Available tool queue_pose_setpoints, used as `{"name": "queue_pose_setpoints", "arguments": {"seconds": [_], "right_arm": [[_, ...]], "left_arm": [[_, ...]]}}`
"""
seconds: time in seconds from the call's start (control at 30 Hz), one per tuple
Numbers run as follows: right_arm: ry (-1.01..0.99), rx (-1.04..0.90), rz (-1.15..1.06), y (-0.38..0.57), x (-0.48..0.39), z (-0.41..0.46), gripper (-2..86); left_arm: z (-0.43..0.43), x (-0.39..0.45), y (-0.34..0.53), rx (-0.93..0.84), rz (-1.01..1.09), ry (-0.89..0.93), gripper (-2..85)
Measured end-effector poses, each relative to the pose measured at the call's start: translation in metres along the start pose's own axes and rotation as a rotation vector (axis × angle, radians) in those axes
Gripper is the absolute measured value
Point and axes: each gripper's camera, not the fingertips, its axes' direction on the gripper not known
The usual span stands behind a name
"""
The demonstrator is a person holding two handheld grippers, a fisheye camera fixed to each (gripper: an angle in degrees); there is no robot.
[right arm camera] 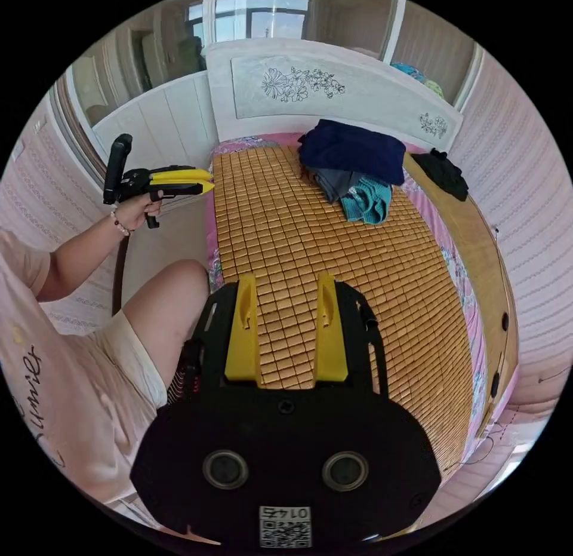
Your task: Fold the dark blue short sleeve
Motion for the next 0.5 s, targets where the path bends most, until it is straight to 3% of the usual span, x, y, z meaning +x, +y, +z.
{"name": "queue_pose_setpoints", "arguments": {"seconds": [0.3, 0.5], "right_arm": [[-0.031, 0.024, 0.004, -0.273, 0.072, 0.062, 12.3], [0.088, -0.080, 0.166, -0.359, 0.129, 0.145, 13.4]], "left_arm": [[0.114, -0.126, -0.193, 0.048, -0.023, 0.028, 7.8], [0.226, -0.160, -0.283, -0.032, -0.118, 0.060, 8.6]]}}
